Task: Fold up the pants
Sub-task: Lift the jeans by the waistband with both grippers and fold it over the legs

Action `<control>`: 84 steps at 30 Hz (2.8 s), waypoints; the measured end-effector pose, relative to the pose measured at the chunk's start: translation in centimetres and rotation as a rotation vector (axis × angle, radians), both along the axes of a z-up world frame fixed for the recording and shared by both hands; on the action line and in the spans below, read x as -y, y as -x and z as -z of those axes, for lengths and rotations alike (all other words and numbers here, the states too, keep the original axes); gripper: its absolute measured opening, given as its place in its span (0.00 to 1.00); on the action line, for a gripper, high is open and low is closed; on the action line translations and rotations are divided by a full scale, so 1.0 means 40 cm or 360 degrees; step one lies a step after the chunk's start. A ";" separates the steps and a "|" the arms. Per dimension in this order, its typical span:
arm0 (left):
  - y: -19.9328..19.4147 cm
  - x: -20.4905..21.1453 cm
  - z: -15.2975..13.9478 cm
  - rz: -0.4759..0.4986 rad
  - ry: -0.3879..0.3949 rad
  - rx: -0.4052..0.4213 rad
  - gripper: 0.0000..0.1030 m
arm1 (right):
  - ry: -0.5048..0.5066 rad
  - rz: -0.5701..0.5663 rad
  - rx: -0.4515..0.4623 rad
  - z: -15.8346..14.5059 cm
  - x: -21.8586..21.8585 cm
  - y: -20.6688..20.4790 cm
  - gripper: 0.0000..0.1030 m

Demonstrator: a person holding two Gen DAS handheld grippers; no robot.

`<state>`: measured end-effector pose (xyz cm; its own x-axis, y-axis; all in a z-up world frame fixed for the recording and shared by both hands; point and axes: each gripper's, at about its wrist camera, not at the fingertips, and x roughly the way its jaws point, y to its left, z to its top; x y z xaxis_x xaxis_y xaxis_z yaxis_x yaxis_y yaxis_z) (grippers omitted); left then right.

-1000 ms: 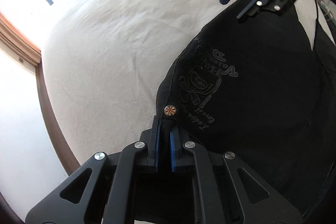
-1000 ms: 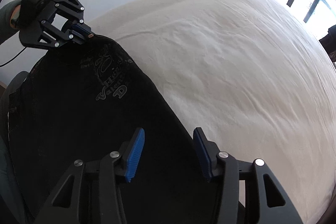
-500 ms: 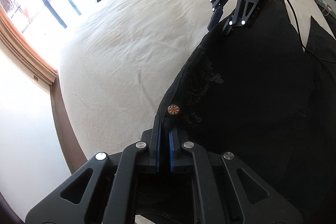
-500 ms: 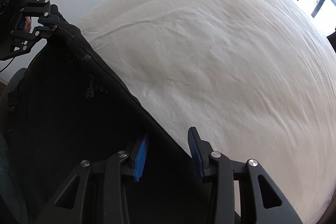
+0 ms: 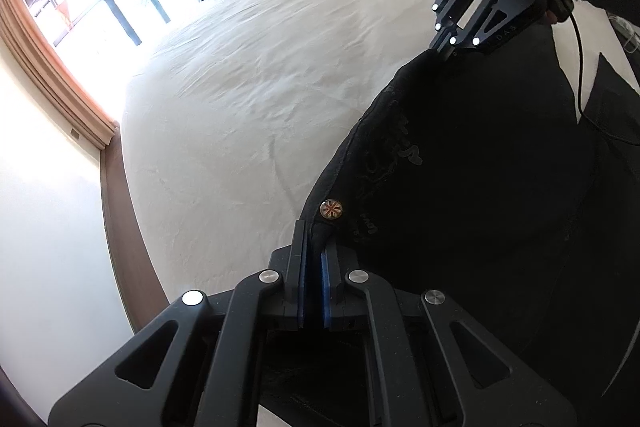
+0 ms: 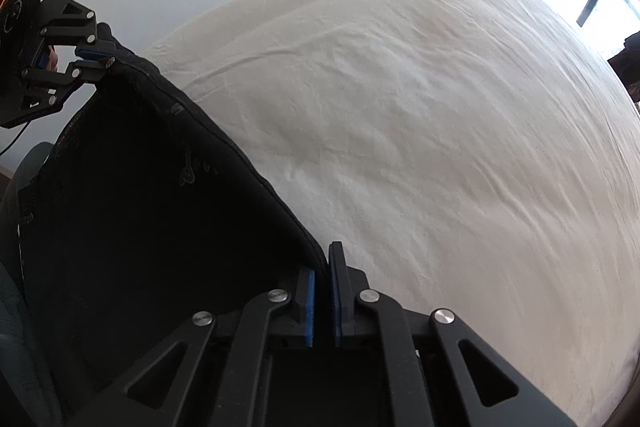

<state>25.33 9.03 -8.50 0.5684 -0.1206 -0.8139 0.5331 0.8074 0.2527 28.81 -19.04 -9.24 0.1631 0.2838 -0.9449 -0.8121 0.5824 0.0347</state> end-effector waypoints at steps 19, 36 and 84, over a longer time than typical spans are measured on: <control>0.276 0.075 -0.070 -0.0015 0.0147 0.0010 0.03 | -0.0273 0.0384 0.0240 -0.133 0.025 0.373 0.04; 0.632 0.062 0.036 0.0356 -0.0091 -0.0069 0.03 | -0.0015 0.0277 0.0471 -0.080 -0.025 0.834 0.04; 0.736 0.092 0.154 0.0651 -0.0226 -0.0090 0.12 | 0.0488 0.0036 0.0660 0.174 -0.125 1.151 0.04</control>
<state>-4.09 5.35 -14.68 0.4513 -0.2111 -0.8670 0.8180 0.4861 0.3075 -17.23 -14.05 -16.20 0.5446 -0.0039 -0.8387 -0.7085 0.5331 -0.4625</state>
